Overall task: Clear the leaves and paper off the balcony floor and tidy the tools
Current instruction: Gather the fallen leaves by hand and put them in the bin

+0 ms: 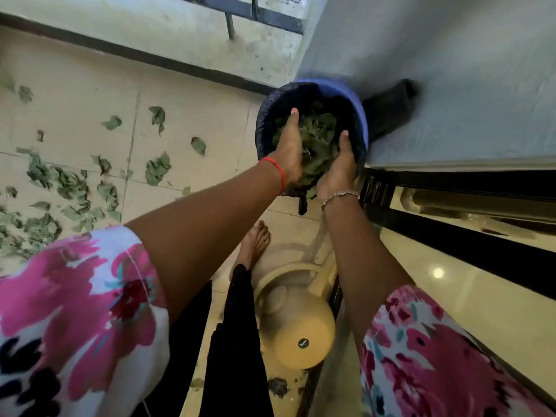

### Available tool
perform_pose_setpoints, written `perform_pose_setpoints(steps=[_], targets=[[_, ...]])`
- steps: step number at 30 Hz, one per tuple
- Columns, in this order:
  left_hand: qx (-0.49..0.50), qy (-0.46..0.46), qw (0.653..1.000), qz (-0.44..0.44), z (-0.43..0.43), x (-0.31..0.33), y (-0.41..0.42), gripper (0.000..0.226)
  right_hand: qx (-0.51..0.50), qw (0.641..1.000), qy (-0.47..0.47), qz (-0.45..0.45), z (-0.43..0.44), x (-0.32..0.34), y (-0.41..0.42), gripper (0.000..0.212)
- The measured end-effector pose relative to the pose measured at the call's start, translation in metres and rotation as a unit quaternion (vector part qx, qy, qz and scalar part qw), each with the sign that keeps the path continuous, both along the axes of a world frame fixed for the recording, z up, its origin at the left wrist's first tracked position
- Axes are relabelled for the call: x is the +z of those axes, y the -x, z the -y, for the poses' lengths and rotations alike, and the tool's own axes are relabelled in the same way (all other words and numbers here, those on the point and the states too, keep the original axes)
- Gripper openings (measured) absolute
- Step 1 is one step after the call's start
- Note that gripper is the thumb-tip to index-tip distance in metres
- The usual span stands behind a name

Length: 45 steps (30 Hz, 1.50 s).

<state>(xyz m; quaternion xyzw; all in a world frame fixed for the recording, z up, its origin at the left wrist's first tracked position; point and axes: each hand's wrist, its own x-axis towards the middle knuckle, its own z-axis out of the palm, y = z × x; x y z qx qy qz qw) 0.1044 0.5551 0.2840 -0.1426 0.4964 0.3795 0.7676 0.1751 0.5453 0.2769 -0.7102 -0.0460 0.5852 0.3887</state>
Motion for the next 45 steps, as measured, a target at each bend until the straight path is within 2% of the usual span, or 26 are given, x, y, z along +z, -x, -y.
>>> perform_pose_setpoints(steps=[2,4,6,8,9,13,15,17,19,21,23,24,27,29,31,32,34,37,41,45], targets=[[0.000,0.017,1.000,-0.004,-0.003,-0.001,0.001,0.065,0.011,1.000,0.002,0.010,-0.003,-0.002,-0.001,0.036],[-0.013,0.024,0.999,-0.042,-0.006,-0.004,0.004,0.058,0.020,1.000,0.006,0.012,-0.007,-0.002,0.000,0.030],[-0.049,0.020,0.991,-0.121,-0.007,-0.001,0.009,0.049,0.069,0.997,0.006,0.025,-0.010,0.001,0.006,0.033],[-0.140,-0.001,0.956,-0.257,-0.005,0.005,0.018,0.036,0.157,0.985,0.009,0.065,-0.011,0.010,0.017,0.055],[-0.170,-0.015,0.935,-0.312,-0.004,0.007,0.023,0.029,0.189,0.978,0.010,0.088,-0.012,0.015,0.021,0.059],[-0.248,-0.077,0.864,-0.432,0.000,0.041,0.042,0.023,0.276,0.943,-0.020,0.186,-0.015,0.048,0.042,0.049],[-0.288,-0.121,0.828,-0.465,0.002,0.065,0.053,0.009,0.284,0.933,-0.025,0.219,-0.015,0.066,0.053,0.049],[-0.310,-0.169,0.815,-0.459,0.006,0.094,0.069,0.007,0.299,0.922,-0.030,0.245,-0.012,0.092,0.068,0.045],[-0.326,-0.212,0.803,-0.452,0.013,0.125,0.092,0.016,0.325,0.908,-0.045,0.261,-0.009,0.119,0.082,0.039],[-0.344,-0.246,0.773,-0.473,0.024,0.163,0.124,0.025,0.393,0.873,-0.073,0.280,0.002,0.154,0.099,0.033],[-0.369,-0.267,0.729,-0.511,0.035,0.207,0.161,0.029,0.497,0.809,-0.095,0.300,0.014,0.189,0.119,0.035],[-0.383,-0.270,0.707,-0.530,0.041,0.225,0.177,0.029,0.554,0.763,-0.103,0.316,0.018,0.206,0.129,0.039],[-0.418,-0.240,0.653,-0.584,0.070,0.293,0.230,0.032,0.699,0.597,-0.155,0.362,0.027,0.272,0.166,0.044],[-0.420,-0.220,0.620,-0.625,0.089,0.330,0.263,0.031,0.758,0.500,-0.191,0.372,0.027,0.314,0.195,0.045],[-0.396,-0.197,0.601,-0.665,0.118,0.365,0.291,0.030,0.785,0.418,-0.241,0.388,0.031,0.358,0.227,0.045],[-0.383,-0.181,0.597,-0.681,0.136,0.382,0.301,0.030,0.791,0.386,-0.262,0.396,0.038,0.379,0.243,0.044],[-0.357,-0.148,0.595,-0.704,0.169,0.411,0.318,0.031,0.801,0.344,-0.293,0.392,0.052,0.415,0.272,0.042],[-0.303,-0.090,0.601,-0.734,0.235,0.446,0.339,0.031,0.821,0.250,-0.355,0.372,0.089,0.456,0.322,0.040],[-0.228,-0.005,0.608,-0.760,0.316,0.482,0.363,0.030,0.855,0.128,-0.386,0.323,0.154,0.491,0.384,0.041],[-0.164,0.076,0.614,-0.768,0.400,0.495,0.378,0.025,0.859,0.045,-0.441,0.257,0.238,0.512,0.431,0.040]])
